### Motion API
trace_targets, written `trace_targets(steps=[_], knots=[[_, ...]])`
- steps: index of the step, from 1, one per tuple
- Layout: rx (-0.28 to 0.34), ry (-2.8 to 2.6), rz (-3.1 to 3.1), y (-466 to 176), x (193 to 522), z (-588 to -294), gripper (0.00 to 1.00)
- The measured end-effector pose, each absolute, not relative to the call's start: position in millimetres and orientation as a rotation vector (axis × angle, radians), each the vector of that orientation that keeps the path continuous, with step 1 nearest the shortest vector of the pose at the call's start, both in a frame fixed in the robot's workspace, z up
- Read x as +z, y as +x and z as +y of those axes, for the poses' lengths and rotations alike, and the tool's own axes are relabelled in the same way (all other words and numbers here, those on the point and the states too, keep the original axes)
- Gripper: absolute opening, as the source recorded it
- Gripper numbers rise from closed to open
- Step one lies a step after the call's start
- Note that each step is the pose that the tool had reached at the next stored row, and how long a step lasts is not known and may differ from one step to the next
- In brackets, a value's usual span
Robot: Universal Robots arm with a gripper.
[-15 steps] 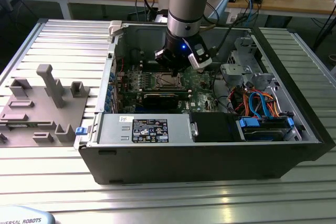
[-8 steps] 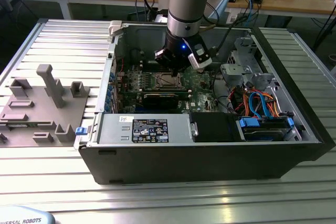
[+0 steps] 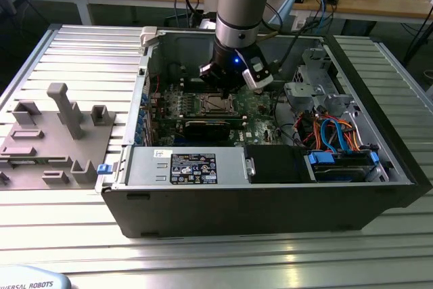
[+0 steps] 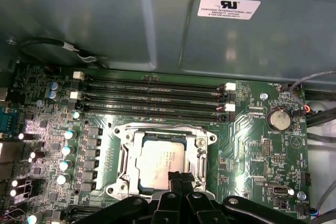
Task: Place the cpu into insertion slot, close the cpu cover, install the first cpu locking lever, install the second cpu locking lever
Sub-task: 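Install the second cpu locking lever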
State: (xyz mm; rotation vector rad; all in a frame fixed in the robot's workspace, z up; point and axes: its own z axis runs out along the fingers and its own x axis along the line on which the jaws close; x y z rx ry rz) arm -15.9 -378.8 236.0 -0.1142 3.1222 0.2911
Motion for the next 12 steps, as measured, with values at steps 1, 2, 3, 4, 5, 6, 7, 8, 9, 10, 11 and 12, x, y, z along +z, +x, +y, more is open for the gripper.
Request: trace_targets(steps=[1, 2, 3, 4, 5, 6, 7, 8, 9, 10, 11, 12], knots=[[0.291, -0.114, 3.122, -16, 236, -381, 0.11], [0.291, -0.114, 3.122, -16, 236, -383, 0.11], [0.292, -0.114, 3.122, -16, 236, -386, 0.11], [0.293, -0.114, 3.122, -17, 236, -389, 0.11], [0.294, -0.114, 3.122, -17, 236, -391, 0.11], [0.296, -0.114, 3.122, -17, 236, -396, 0.11], [0.298, -0.114, 3.121, -17, 236, -399, 0.11], [0.299, -0.114, 3.121, -17, 236, -400, 0.11], [0.3, -0.114, 3.121, -18, 236, -402, 0.11], [0.304, -0.114, 3.121, -19, 236, -404, 0.11], [0.308, -0.114, 3.12, -20, 235, -405, 0.11], [0.313, -0.114, 3.119, -21, 235, -407, 0.11]])
